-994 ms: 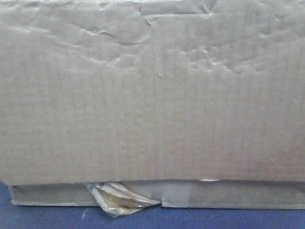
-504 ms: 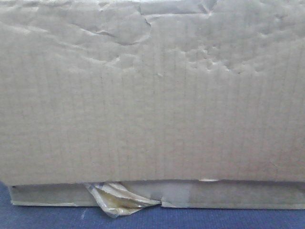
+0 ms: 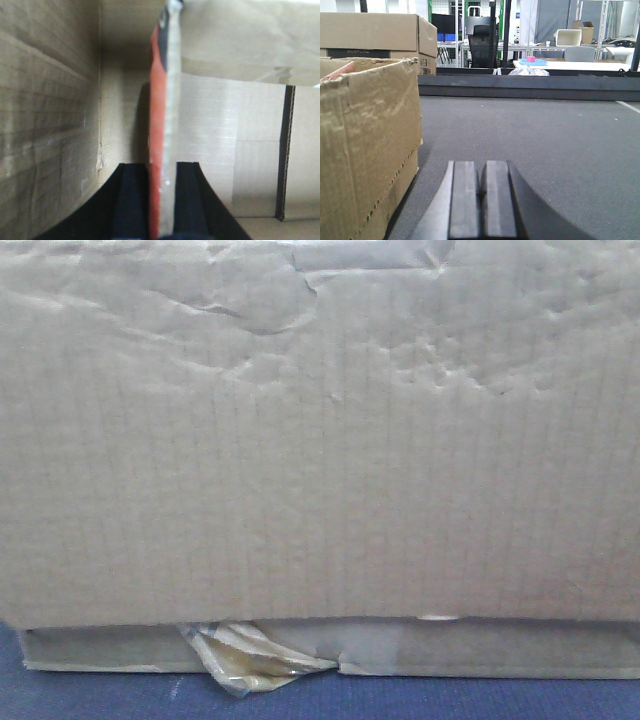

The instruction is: Stack two boxes on right shelf middle

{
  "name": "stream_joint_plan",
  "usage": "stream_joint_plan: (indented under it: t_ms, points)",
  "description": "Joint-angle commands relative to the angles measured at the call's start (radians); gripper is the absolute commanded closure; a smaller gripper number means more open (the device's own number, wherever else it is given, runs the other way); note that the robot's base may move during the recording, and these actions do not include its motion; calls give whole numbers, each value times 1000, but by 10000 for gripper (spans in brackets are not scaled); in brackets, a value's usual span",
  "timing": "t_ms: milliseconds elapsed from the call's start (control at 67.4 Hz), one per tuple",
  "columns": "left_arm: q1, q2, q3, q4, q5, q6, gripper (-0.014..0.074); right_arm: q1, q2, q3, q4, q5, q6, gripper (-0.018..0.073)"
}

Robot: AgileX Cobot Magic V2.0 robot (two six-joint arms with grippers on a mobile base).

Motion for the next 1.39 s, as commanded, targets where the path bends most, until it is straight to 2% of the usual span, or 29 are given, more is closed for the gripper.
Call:
stream_joint_plan:
  t_ms: [0,59,119,297,356,430,653,831,979,1113,1217,1321,1380]
  points:
    - [-5,-2,-2,-5,-18,-1,707,-7,-3,0,0,-21,-3,727]
    - [-5,-3,-2,-5,-18,-1,697,-7,-3,0,0,-21,-3,727]
    - [-5,-3,-2,-5,-18,-1,647,-7,-3,0,0,-21,-3,727]
    - [-5,-3,-2,-5,-18,-1,364,-7,-3,0,0,-21,-3,727]
    - [-5,-3,-2,-5,-18,-1,293,-7,-3,0,0,-21,-3,727]
    - [-5,-3,-2,-5,-18,-1,247,-7,-3,0,0,-21,-3,727]
    - [-5,-3,-26,-5,-26,-1,235,-7,-3,0,0,-21,-3,727]
    - [-5,-14,-118,11,-18,1,235,-7,-3,0,0,-21,-3,727]
    - [-5,-38,-195,30,-18,29,235,-7,-3,0,0,-21,-3,727]
    - [-5,-76,-224,35,-18,87,238,-7,-3,0,0,-21,-3,727]
    - [-5,-121,-224,78,-18,100,239,-7,-3,0,-2,-29,-3,727]
    - [-5,-154,-220,134,-18,104,239,-2,-3,0,1,-130,1,727]
    - [6,-162,-213,135,-18,107,239,-3,-3,-37,1,-80,1,727]
